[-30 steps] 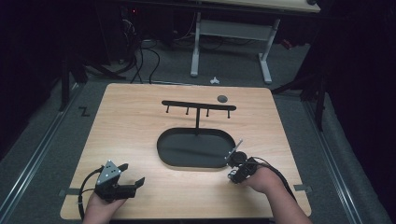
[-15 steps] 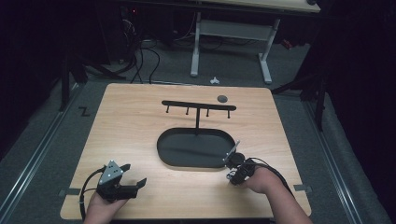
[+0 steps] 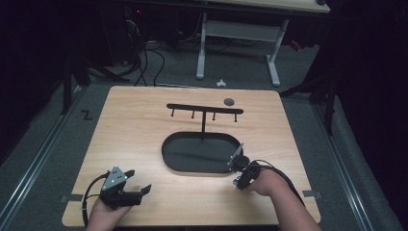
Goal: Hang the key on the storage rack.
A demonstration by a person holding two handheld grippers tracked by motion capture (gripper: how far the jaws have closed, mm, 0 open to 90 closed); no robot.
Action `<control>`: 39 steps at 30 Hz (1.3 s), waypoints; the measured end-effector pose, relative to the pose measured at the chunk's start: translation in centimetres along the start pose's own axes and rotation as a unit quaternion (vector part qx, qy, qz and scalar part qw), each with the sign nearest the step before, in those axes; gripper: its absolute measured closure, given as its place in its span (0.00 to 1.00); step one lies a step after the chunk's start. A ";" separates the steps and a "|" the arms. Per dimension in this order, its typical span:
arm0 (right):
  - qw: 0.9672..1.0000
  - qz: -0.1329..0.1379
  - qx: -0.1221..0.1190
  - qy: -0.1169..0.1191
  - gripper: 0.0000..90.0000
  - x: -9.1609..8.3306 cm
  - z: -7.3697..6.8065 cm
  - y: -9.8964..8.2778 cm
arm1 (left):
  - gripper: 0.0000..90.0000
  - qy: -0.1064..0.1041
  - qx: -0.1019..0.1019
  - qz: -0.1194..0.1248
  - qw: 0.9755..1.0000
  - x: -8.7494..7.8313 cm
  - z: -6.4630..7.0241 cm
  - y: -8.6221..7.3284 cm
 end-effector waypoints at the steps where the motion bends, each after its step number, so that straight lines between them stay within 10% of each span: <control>1: 1.000 -0.006 0.002 0.002 0.74 0.0 -0.1 0.1 | 0.17 0.000 0.000 0.000 1.000 0.0 0.0 0.0; 9: 1.000 -0.023 0.011 0.000 0.75 -0.1 -0.2 0.5 | 0.17 -0.001 0.001 -0.002 1.000 -0.1 0.0 -0.1; 37: 0.997 0.045 0.056 -0.017 0.75 -4.0 0.0 -1.8 | 0.17 -0.007 0.002 -0.005 1.000 0.2 0.1 0.0; 39: 0.998 0.059 0.024 -0.025 0.76 -4.2 0.5 -1.7 | 0.17 -0.008 0.002 -0.005 1.000 0.2 0.1 0.0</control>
Point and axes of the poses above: each handheld gripper's, and its own axes: x roughly forward along the jaws, y roughly out of its top, z roughly to its right, the point moved 3 cm from there along x, roughly forward along the jaws, and after that the axes turned 5 degrees about -z, right-handed, at the moved point
